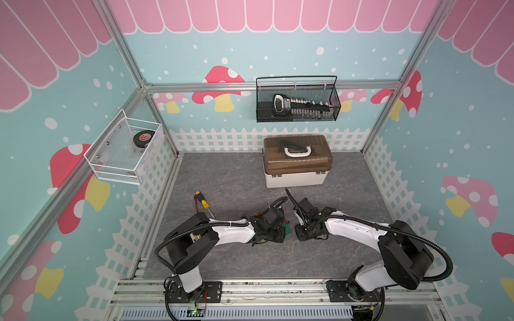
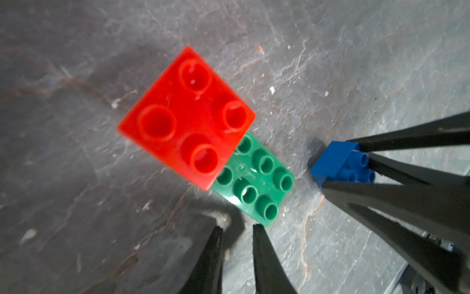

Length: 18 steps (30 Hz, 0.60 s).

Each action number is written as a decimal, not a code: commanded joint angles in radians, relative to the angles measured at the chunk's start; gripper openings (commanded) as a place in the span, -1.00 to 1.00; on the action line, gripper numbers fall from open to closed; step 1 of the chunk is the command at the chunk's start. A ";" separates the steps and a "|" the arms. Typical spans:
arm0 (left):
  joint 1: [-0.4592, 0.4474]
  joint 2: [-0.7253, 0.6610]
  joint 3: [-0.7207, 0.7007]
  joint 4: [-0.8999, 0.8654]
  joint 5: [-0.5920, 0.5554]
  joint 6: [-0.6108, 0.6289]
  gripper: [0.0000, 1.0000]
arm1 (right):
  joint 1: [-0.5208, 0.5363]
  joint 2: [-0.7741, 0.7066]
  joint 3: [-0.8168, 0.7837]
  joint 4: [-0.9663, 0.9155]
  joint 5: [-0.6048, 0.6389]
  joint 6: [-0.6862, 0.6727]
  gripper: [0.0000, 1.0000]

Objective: Assemble the letter y with lego
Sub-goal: Pick up the lego brick from the center of the board, then assemble the lego brick with the lego brick.

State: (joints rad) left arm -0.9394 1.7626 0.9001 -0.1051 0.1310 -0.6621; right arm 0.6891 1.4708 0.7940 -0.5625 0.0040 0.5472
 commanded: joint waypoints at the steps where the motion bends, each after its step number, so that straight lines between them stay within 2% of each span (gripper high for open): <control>1: -0.006 0.030 0.042 -0.010 0.006 0.005 -0.54 | 0.003 -0.044 0.009 -0.038 0.028 -0.006 -0.48; 8: -0.006 0.028 0.051 -0.008 0.015 0.002 -0.56 | 0.001 -0.095 0.007 -0.004 -0.009 -0.107 -0.54; 12: -0.006 -0.061 -0.029 -0.007 -0.020 -0.021 -0.55 | 0.002 -0.070 0.068 -0.040 -0.023 -0.216 -0.59; 18: -0.004 -0.231 -0.173 -0.003 -0.069 -0.058 -0.53 | 0.001 0.061 0.202 -0.148 -0.031 -0.323 -0.66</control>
State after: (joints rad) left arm -0.9394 1.5932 0.7654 -0.1078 0.1062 -0.6849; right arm 0.6884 1.4925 0.9604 -0.6395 -0.0189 0.3157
